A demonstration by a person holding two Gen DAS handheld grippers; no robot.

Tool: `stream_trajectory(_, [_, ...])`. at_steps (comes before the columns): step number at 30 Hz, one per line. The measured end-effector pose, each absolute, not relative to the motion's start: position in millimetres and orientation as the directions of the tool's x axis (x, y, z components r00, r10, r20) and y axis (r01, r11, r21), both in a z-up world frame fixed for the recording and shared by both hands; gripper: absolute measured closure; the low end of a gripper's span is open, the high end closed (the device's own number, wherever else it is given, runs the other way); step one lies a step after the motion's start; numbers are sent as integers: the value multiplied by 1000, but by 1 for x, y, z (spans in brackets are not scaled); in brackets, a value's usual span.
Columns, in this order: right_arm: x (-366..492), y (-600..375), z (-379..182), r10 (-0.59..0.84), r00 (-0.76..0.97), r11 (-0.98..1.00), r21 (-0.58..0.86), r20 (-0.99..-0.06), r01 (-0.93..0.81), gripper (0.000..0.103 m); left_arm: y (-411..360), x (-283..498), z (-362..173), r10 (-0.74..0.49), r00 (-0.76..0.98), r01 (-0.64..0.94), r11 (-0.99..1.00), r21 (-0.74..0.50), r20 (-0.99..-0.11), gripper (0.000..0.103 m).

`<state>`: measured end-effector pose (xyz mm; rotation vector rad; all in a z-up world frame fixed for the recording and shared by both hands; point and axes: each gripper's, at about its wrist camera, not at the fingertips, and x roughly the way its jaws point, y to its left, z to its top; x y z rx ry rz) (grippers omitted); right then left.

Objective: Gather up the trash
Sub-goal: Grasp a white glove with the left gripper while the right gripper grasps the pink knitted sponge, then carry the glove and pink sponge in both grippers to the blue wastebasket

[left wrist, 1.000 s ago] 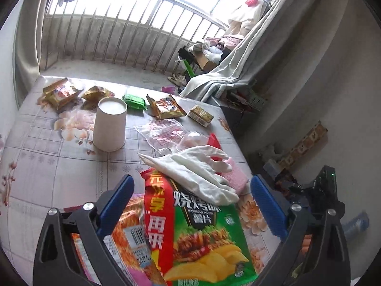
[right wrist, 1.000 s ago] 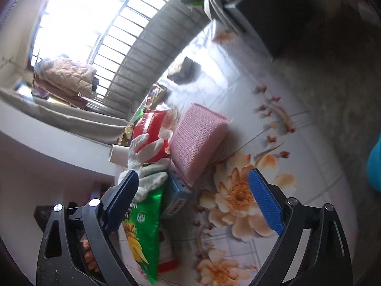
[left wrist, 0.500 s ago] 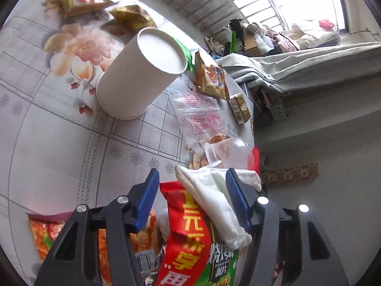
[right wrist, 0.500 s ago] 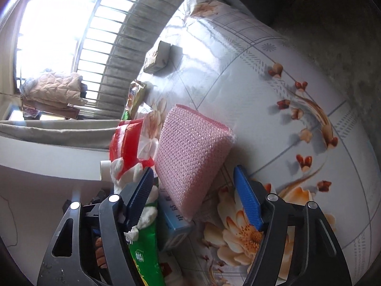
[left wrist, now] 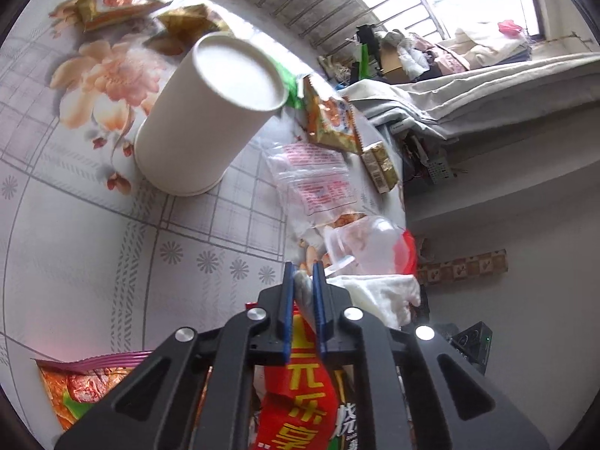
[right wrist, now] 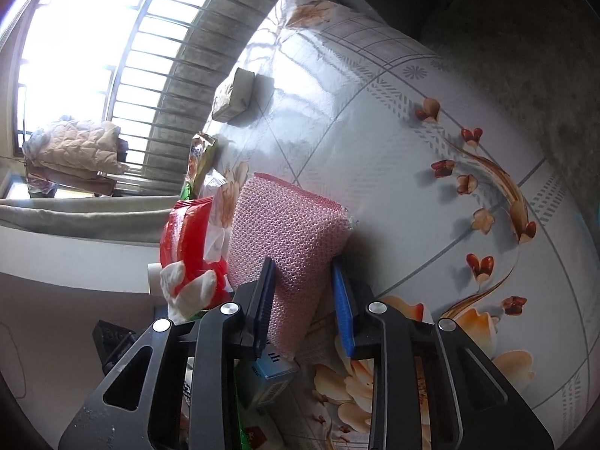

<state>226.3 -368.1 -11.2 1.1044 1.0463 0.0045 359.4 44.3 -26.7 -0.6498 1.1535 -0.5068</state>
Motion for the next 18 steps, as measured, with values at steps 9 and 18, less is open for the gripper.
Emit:
stream_trajectory(9, [218, -374, 3, 413, 584, 544, 704, -698, 456, 80, 28, 343, 16, -710, 396, 209, 687, -696, -582, 98])
stream_trajectory(18, [208, -381, 21, 351, 621, 593, 680, -701, 431, 80, 4, 318, 61, -777, 405, 375, 622, -687, -483, 99])
